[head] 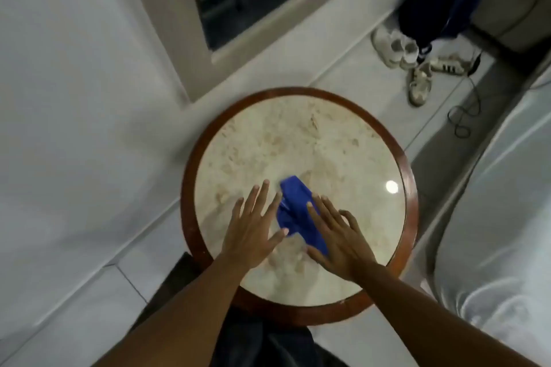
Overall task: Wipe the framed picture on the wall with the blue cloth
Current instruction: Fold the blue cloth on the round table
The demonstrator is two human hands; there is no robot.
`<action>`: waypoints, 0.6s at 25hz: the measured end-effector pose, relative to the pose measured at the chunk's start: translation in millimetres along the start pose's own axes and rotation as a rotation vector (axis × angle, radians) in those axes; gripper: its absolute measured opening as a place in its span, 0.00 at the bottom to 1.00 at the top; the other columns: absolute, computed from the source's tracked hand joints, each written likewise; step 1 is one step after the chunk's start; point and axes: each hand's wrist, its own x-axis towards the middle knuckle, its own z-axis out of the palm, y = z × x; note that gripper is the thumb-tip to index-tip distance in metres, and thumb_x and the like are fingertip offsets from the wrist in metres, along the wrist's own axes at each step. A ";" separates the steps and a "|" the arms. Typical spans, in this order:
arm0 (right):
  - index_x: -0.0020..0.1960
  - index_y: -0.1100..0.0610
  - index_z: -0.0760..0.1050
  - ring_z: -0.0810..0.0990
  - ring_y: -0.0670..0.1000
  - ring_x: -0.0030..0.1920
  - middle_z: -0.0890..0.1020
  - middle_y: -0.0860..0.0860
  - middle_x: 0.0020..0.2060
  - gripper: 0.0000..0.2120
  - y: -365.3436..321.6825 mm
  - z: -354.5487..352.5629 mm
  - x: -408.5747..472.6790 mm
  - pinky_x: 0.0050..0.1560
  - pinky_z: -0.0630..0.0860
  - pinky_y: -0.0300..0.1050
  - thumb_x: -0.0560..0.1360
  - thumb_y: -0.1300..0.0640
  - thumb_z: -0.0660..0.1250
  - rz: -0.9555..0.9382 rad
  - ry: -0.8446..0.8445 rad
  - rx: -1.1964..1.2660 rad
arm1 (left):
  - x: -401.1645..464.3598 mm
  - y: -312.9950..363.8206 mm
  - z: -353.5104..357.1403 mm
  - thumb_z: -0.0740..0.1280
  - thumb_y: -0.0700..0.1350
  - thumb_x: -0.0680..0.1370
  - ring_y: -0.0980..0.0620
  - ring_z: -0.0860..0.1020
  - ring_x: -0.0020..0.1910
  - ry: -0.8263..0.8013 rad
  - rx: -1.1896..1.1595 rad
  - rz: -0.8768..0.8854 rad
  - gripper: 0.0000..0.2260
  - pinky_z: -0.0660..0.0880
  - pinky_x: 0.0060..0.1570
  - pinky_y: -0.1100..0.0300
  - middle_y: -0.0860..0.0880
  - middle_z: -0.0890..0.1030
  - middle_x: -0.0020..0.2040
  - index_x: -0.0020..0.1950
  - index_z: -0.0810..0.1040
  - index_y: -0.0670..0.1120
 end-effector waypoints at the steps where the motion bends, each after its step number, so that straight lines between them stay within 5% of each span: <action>1: 0.81 0.53 0.42 0.44 0.52 0.80 0.43 0.52 0.80 0.40 4.0 18.2 10.8 0.73 0.58 0.55 0.78 0.31 0.49 -0.007 0.021 -0.002 | 12.2 2.7 16.8 0.49 0.67 0.79 0.44 0.49 0.81 0.038 0.026 0.000 0.35 0.53 0.77 0.40 0.45 0.47 0.83 0.82 0.48 0.51; 5: 0.80 0.54 0.51 0.51 0.53 0.80 0.51 0.55 0.80 0.37 7.4 64.7 42.0 0.70 0.57 0.46 0.79 0.35 0.55 0.058 0.151 0.018 | 33.6 -4.0 66.7 0.50 0.67 0.80 0.44 0.52 0.81 0.214 0.105 0.002 0.34 0.44 0.76 0.40 0.44 0.55 0.82 0.81 0.54 0.50; 8: 0.77 0.57 0.64 0.66 0.55 0.74 0.65 0.56 0.76 0.27 6.5 70.3 40.1 0.66 0.66 0.50 0.81 0.51 0.64 0.049 0.276 0.100 | 28.2 -11.6 73.7 0.50 0.64 0.81 0.45 0.50 0.81 0.212 0.128 0.044 0.32 0.50 0.77 0.38 0.44 0.53 0.82 0.82 0.51 0.51; 11: 0.71 0.63 0.71 0.78 0.61 0.64 0.76 0.59 0.68 0.24 -2.7 41.9 49.9 0.63 0.75 0.54 0.77 0.64 0.69 0.086 0.358 0.300 | 19.0 -14.3 44.0 0.48 0.63 0.81 0.43 0.50 0.81 0.151 0.133 0.046 0.32 0.53 0.77 0.38 0.43 0.52 0.82 0.82 0.50 0.50; 15: 0.72 0.62 0.70 0.80 0.59 0.60 0.76 0.59 0.68 0.27 -59.2 -38.4 49.5 0.61 0.76 0.55 0.74 0.66 0.72 0.036 0.451 0.308 | -13.5 -10.4 -48.0 0.47 0.64 0.82 0.43 0.52 0.81 0.215 0.102 -0.002 0.32 0.55 0.76 0.38 0.43 0.53 0.82 0.82 0.50 0.48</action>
